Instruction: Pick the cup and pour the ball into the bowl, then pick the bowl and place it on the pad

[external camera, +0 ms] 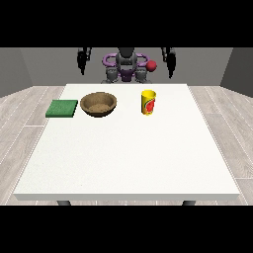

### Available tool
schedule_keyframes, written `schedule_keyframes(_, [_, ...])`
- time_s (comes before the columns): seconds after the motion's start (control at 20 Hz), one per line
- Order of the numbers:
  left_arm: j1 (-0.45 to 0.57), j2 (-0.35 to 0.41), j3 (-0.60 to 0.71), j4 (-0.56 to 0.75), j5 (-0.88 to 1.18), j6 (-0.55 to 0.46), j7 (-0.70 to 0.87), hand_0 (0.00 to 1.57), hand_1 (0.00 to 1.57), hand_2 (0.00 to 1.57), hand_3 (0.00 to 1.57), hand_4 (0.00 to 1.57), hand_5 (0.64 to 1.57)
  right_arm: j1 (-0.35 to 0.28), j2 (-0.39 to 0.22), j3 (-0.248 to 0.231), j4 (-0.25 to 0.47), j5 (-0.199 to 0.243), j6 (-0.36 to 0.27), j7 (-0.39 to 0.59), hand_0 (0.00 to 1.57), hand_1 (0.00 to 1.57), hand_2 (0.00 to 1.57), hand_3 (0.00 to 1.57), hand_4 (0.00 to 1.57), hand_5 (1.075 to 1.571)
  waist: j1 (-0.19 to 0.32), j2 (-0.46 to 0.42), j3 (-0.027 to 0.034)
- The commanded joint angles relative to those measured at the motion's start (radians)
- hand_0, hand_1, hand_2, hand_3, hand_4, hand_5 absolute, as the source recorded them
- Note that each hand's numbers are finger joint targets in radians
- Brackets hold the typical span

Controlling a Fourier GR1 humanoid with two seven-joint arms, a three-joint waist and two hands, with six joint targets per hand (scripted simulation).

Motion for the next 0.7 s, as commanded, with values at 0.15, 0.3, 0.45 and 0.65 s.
schedule_keyframes(0.15, [-0.009,0.036,0.016,-0.087,0.009,-0.003,0.082,0.00,0.00,0.00,0.00,0.00,1.535,-0.015,-0.027,-0.016,-0.088,-0.018,0.004,0.081,0.00,0.00,0.00,0.00,0.62,1.559,0.003,-0.229,-0.0029])
schedule_keyframes(0.3, [-0.015,-0.107,-0.087,-0.145,0.090,0.077,0.246,0.00,0.00,0.00,0.00,0.00,1.535,0.061,0.006,-0.088,-0.080,-0.148,0.016,0.130,0.00,0.00,0.00,0.00,0.62,1.559,-0.062,-0.275,-0.0048])
schedule_keyframes(0.45, [-0.059,-0.110,-0.198,-0.204,0.066,0.258,0.364,0.00,0.00,0.00,0.00,0.00,1.536,0.037,-0.010,-0.124,-0.094,-0.186,0.016,0.200,0.00,0.00,0.00,0.00,0.61,1.561,-0.049,-0.267,-0.0072])
schedule_keyframes(0.65, [-0.061,-0.112,-0.293,-0.304,0.047,0.340,0.402,0.00,0.00,0.00,0.00,0.00,1.536,0.007,-0.036,-0.194,-0.116,-0.210,0.004,0.200,0.00,0.00,0.00,0.00,0.55,1.563,0.002,-0.192,-0.0082])
